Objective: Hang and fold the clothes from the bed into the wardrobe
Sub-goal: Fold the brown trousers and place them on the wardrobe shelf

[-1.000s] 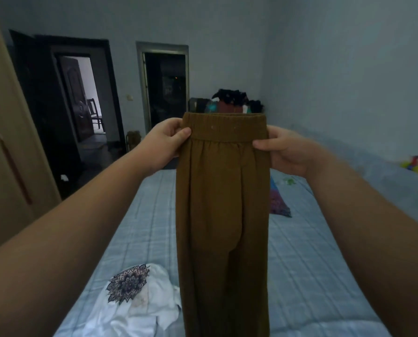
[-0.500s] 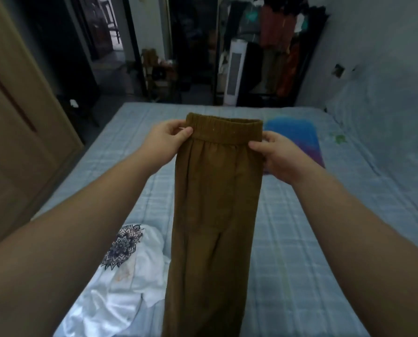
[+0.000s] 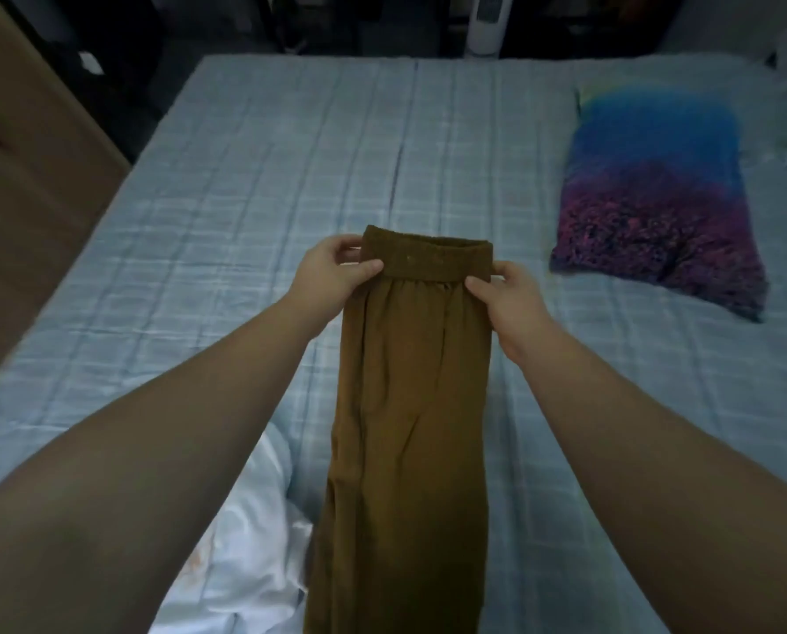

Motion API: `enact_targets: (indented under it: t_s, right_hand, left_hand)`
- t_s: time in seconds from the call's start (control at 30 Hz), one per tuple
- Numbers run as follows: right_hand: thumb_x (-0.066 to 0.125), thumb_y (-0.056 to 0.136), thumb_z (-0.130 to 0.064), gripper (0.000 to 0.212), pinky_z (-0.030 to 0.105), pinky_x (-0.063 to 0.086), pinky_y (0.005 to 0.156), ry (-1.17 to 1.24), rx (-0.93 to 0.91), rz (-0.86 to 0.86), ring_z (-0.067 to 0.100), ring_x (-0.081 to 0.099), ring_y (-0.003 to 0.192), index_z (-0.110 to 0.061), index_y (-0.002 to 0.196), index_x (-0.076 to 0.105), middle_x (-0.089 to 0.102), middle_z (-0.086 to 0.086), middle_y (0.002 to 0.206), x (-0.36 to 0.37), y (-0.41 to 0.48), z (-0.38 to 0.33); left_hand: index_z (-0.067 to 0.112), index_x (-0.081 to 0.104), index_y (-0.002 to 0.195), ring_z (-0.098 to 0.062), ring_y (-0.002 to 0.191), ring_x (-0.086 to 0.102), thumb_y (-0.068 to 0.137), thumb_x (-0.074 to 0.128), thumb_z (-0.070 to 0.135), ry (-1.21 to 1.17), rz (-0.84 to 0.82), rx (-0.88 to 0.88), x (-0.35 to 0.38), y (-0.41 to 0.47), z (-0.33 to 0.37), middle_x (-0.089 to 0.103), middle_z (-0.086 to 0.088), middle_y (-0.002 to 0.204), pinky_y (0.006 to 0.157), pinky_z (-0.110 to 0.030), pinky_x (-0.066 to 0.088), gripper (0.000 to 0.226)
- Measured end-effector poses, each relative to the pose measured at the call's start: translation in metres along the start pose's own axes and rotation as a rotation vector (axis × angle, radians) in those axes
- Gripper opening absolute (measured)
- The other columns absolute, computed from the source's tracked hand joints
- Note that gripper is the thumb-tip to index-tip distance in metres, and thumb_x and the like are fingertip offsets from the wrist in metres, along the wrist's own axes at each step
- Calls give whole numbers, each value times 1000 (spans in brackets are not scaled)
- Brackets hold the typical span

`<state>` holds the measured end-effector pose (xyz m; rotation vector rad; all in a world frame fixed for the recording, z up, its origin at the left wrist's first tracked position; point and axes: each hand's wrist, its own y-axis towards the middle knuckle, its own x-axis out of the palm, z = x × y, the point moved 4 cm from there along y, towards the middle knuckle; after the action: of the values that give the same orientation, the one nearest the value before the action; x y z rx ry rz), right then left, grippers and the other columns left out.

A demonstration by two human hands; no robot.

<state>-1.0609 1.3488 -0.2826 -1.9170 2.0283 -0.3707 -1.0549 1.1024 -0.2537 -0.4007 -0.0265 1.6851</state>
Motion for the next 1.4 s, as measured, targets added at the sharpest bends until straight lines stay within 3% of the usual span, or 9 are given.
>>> enact_targets:
  t_s: [0.1, 0.27, 0.4, 0.47, 0.6, 0.7, 0.77, 1.0, 1.4]
  right_hand:
    - [64, 95, -14, 26, 28, 57, 65, -16, 26, 45, 17, 71, 82, -6, 118, 58, 70, 10, 100, 9, 45, 44]
    - [68, 92, -29, 29, 42, 59, 83, -174, 47, 101, 19, 70, 89, -13, 116, 63, 72, 3, 99, 26, 109, 113]
    - [63, 96, -29, 28, 36, 55, 86, -284, 13, 160, 14, 64, 91, -15, 120, 62, 64, -9, 93, 34, 151, 143]
    - [59, 97, -23, 30, 30, 54, 83, -393, -26, 193, 12, 62, 88, -14, 126, 59, 63, -7, 94, 36, 169, 153]
    - [49, 95, -6, 39, 21, 35, 102, -626, -282, 304, 20, 53, 122, -11, 134, 53, 56, 6, 133, 35, 169, 171]
    - [45, 94, 0, 45, 21, 23, 114, -795, -504, 94, 23, 43, 136, -8, 138, 53, 51, 9, 144, 53, 146, 187]
    - [42, 100, -11, 48, 29, 17, 120, -981, -535, -43, 23, 31, 145, -10, 147, 43, 41, 9, 154, 67, 142, 200]
    - [19, 103, -50, 65, 46, 14, 123, -1396, -525, -121, 23, 16, 152, -15, 158, 20, 21, 6, 164, 71, 168, 232]
    - [31, 104, -35, 54, 46, 15, 124, -1286, -510, -57, 24, 19, 151, -15, 154, 27, 27, 8, 161, 61, 96, 225]
  left_hand:
    - [25, 63, 111, -15, 107, 67, 82, 80, 17, 22, -20, -16, 16, 44, -53, 68, -1, 114, 92, -33, 55, 35]
    - [19, 65, 109, -13, 91, 68, 85, 77, 27, 163, 83, -49, 34, 102, -127, 70, 0, 102, 83, -33, 56, 28]
    - [19, 66, 109, -17, 91, 68, 88, 72, 38, 259, 129, -74, 47, 146, -171, 69, 4, 96, 76, -30, 53, 29]
    - [15, 62, 122, -20, 104, 65, 91, 68, 36, 273, 128, -70, 57, 167, -186, 68, 0, 110, 81, -26, 49, 38]
    - [12, 38, 148, -24, 135, 43, 95, 63, 27, 409, 142, -4, 73, 174, -206, 40, -12, 151, 112, -39, 37, 60]
    - [6, 41, 146, -32, 145, 28, 92, 52, 4, 696, 202, 341, 82, 140, -208, 30, -20, 157, 121, -41, 23, 55]
    - [3, 44, 145, -33, 146, 28, 91, 48, 2, 809, 40, 530, 98, 120, -219, 37, -18, 154, 122, -44, 21, 54]
    - [15, 24, 157, -30, 149, 21, 103, 24, 47, 1153, -199, 492, 103, 138, -274, 28, -9, 161, 123, -47, 14, 63]
    - [9, 40, 148, -28, 149, 22, 104, 39, 29, 865, -144, 489, 84, 61, -257, 35, -12, 157, 122, -47, 17, 48]
